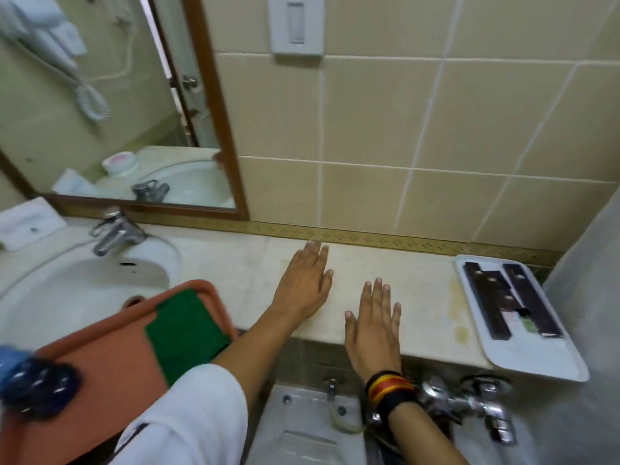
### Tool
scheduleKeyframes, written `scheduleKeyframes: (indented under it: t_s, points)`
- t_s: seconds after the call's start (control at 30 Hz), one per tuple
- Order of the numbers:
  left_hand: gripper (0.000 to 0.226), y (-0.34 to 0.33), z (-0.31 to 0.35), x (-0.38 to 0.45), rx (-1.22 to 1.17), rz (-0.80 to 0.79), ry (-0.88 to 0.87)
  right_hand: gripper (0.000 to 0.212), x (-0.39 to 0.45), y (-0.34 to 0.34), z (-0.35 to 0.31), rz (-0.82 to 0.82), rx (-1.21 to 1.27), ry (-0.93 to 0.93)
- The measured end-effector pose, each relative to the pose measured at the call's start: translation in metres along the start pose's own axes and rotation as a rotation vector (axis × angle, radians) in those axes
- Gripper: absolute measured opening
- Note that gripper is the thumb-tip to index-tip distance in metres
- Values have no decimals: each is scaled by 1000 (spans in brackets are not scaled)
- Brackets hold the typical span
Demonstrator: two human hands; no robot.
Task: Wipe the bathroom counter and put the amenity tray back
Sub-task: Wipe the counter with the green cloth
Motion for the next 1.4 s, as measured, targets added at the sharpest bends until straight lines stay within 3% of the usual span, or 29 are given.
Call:
scheduleKeyframes:
  t_s: [0.2,0.37,0.47,0.57,0.7,0.8,0.9,1.07,1.2,1.4]
  points:
    - [58,45,-132,-128,-17,115,371,59,-13,-45,-146,-175,43,280]
    - [61,36,-214,-195,15,15,585,50,-45,-98,-241,-313,54,423]
    - [60,29,-231,-212,-6,42,624,43,-56,-128,-265,-354,-50,347]
    - [42,35,-238,-210,-81,116,615,36,-59,-149,-277,-399,-185,253]
    - [23,49,-249,-204,-276,195,686,36,-55,-142,-285,-383,26,182]
    - [24,76,-221,-187,-386,328,634,47,-50,-103,-269,-330,267,127]
    - [23,95,-165,-148,-505,417,451,52,-37,-41,-216,-164,454,47]
    - [25,54,-27,-56,-642,241,72,46,-9,41,-66,116,470,-182]
    - [34,-18,45,-13,-582,103,22,49,13,35,42,4,32,-359]
    - [50,-111,73,7,-354,-7,17,65,39,-25,80,-208,-97,-23]
Point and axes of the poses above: each hand's wrist, its own x-axis towards the middle knuckle, its own y-axis out of the back of the hand, z = x × y, the point moved 5 cm from there along x, towards the middle knuckle, and after that the axes turned 6 degrees about -y, right-handed, at the moved point
